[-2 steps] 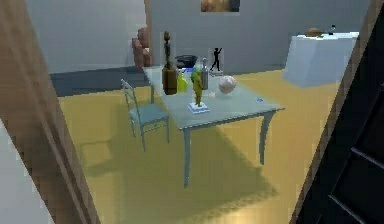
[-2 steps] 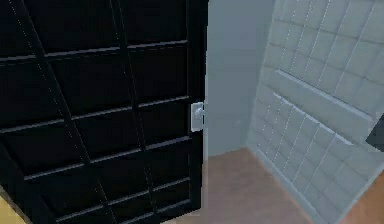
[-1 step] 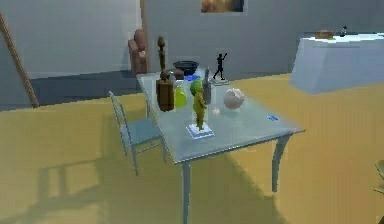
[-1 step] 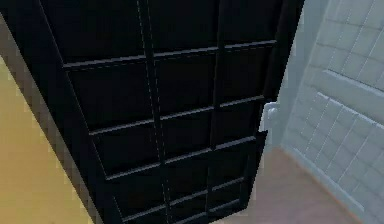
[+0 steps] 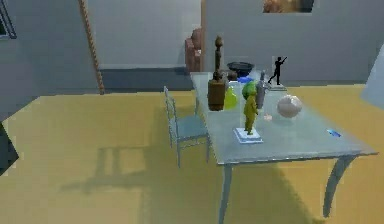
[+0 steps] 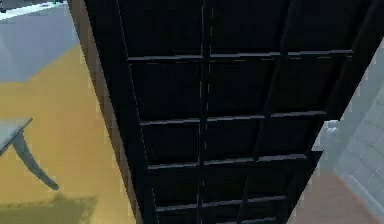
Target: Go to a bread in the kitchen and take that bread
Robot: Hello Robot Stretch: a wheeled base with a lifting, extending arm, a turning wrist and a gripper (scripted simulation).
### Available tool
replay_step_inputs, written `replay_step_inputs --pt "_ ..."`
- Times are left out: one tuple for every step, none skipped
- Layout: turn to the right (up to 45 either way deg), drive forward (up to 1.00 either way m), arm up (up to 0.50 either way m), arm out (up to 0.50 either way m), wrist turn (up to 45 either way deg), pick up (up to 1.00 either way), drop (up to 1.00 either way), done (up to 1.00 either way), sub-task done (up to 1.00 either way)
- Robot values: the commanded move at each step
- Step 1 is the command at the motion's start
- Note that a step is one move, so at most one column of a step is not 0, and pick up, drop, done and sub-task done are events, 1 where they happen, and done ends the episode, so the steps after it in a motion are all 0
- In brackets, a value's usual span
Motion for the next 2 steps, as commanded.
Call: replay_step_inputs --pt "0.0 0.3 0.0 0.0 0.0 0.0 0.0 0.0 0.0" --pt "-36.0 0.0 0.0 0.0 0.0 0.0 0.0 0.0 0.0"
